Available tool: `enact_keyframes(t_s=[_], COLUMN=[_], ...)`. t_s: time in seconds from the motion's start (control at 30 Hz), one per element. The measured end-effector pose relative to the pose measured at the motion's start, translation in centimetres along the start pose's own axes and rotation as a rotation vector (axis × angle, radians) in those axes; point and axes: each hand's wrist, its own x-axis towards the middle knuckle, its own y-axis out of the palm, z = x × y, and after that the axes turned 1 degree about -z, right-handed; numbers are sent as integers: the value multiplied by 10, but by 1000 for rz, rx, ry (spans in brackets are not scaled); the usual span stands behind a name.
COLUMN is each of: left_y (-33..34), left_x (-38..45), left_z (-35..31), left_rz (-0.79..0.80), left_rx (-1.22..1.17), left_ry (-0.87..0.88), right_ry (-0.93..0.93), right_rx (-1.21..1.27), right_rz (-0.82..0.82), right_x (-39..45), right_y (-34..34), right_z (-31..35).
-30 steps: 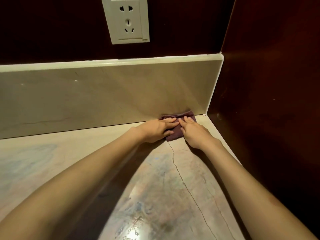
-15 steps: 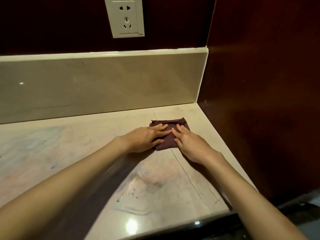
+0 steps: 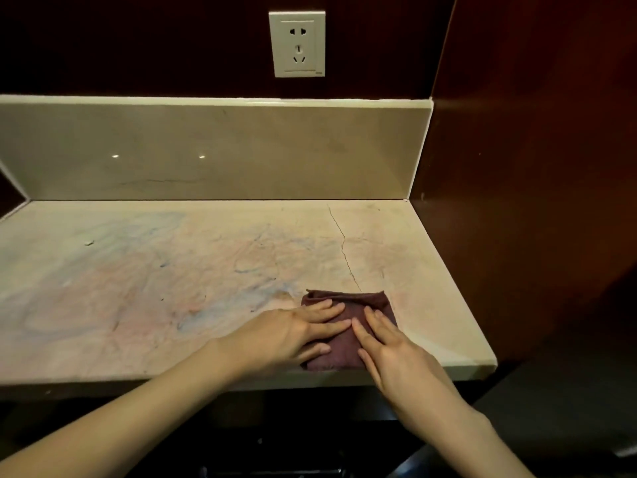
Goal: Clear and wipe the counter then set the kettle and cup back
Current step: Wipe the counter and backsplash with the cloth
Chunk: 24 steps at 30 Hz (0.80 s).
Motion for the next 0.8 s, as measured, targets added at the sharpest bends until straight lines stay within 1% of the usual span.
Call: enact_keyframes(t_s=[0.17, 0.3, 0.33, 0.37, 0.47, 0.53, 0.6, 0.8], left_y=[8, 7, 5, 3, -7, -13, -20, -35], left_x=[-16, -5, 0, 5, 20, 32, 46, 88], left_z=[-13, 6, 12, 18, 39, 57, 75, 135], left_rz=[-14, -30, -30, -28, -18, -19, -18, -19], left_rx=[-27, -28, -19, -16, -20, -2, 13, 32], left_ry=[-3, -9, -9, -15, -48, -63, -63, -31], right_ry=[-23, -38, -21, -14, 6, -51, -25, 40], right_rx=[-38, -15, -17, -13, 6, 11, 22, 40], right_rz=[-50, 61, 85, 77, -25, 14, 57, 45], right_x=[-16, 0, 8, 16, 44, 66, 91, 163], right_y=[4, -2, -2, -2, -7, -10, -17, -10], right_z=[5, 5, 4, 2, 0, -4, -6, -14])
